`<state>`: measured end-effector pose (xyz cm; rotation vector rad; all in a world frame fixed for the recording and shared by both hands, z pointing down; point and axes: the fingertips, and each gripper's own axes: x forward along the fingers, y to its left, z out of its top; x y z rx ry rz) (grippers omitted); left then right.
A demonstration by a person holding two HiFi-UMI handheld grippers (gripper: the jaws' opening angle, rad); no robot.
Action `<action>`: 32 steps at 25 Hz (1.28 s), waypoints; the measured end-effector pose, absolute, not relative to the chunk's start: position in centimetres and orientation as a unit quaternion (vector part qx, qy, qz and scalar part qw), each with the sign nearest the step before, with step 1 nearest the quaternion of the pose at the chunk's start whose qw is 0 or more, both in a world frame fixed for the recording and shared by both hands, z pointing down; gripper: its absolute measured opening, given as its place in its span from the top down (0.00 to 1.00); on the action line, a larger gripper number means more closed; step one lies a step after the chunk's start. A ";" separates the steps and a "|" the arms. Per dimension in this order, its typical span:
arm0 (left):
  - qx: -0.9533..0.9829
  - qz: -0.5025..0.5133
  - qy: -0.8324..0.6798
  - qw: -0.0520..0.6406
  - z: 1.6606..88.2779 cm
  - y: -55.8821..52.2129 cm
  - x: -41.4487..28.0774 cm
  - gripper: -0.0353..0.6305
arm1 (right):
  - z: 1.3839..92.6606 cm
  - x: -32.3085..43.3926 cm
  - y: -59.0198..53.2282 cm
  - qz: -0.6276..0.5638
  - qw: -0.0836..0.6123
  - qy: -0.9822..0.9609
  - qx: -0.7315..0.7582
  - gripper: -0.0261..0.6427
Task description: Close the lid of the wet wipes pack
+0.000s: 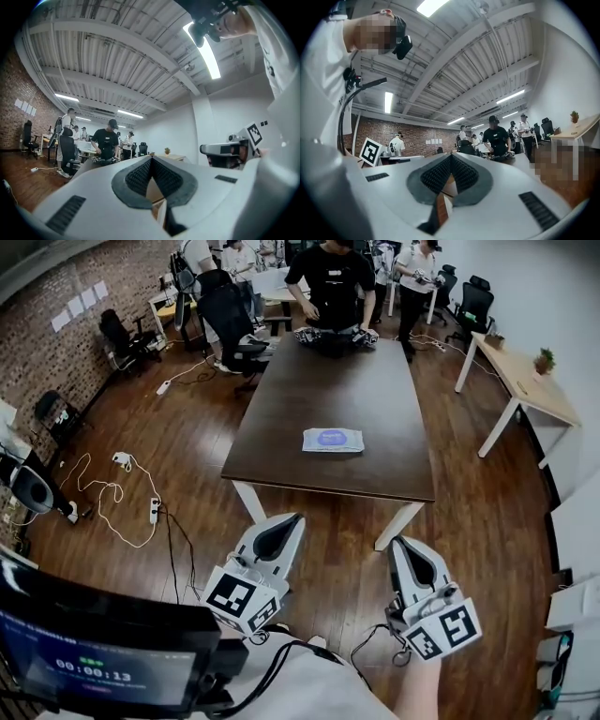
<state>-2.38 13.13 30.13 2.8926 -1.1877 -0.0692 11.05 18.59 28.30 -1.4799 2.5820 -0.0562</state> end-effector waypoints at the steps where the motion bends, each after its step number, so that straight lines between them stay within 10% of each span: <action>1: 0.925 -0.023 -0.379 0.007 30.1 13.3 -2.6 0.95 | 28.1 10.7 18.7 -0.015 0.081 0.865 -0.496 0.95; 32: 0.942 -0.041 -0.333 0.019 29.8 11.9 -10.5 0.95 | 27.5 3.9 19.4 -0.001 0.047 0.828 -0.559 0.95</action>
